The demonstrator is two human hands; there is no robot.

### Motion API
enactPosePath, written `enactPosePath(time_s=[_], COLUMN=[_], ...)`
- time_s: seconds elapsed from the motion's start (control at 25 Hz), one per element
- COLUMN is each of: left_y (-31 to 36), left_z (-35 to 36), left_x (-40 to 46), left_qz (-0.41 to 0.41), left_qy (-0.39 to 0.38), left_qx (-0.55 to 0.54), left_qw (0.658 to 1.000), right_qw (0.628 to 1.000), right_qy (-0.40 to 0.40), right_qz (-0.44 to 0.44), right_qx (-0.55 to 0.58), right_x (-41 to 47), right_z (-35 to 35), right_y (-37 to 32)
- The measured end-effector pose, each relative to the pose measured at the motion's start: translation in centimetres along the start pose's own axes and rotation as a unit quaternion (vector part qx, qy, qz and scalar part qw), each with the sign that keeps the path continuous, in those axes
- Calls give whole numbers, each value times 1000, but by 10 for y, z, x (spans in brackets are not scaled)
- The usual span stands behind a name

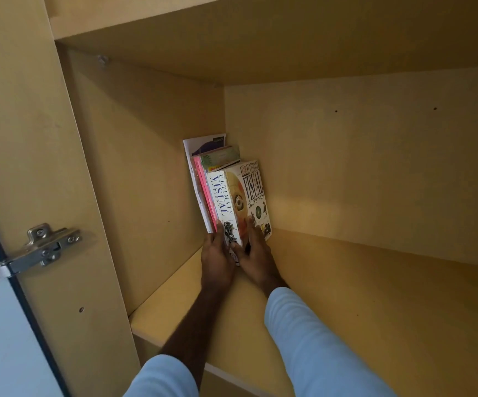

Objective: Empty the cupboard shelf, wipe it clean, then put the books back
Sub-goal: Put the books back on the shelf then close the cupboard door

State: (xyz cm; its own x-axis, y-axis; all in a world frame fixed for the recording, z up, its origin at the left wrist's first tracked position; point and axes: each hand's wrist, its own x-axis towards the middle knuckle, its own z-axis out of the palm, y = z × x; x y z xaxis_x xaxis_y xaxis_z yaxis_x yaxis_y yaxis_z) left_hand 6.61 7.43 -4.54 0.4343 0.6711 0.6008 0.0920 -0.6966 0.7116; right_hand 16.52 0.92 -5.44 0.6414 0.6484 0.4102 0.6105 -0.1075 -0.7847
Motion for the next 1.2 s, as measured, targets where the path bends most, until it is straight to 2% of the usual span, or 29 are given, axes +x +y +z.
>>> enactPosePath(time_s=[0.2, 0.32, 0.4, 0.52, 0.68, 0.84, 1.08, 1.2], left_y=[6, 5, 2, -3, 7, 36, 53, 43], left_z=[-4, -15, -29, -65, -132, -191, -286, -360], left_x=[-4, -8, -17, -23, -31, -55, -138, -204], left_qz=[-6, 12, 44, 111, 152, 178, 222, 205], left_qy=[-35, -72, -82, -67, -65, -73, 45, 89], left_qx=[25, 58, 114, 205, 287, 305, 320, 285], left_qw=[999, 996, 989, 970, 944, 933, 920, 932], right_qw=[999, 1000, 998, 973, 944, 936, 911, 877], right_qy=[-21, -5, 37, 153, 165, 143, 113, 72], right_qz=[1, 5, 4, -76, -176, -267, -388, -472], right_qx=[-26, -5, -52, -157, -223, -179, -79, -46], right_x=[1, -2, -14, -25, -35, -66, -162, -221], right_z=[0, -3, -5, 4, 26, 43, 89, 130], right_y=[-1, -3, -9, -39, -96, -157, -243, -288])
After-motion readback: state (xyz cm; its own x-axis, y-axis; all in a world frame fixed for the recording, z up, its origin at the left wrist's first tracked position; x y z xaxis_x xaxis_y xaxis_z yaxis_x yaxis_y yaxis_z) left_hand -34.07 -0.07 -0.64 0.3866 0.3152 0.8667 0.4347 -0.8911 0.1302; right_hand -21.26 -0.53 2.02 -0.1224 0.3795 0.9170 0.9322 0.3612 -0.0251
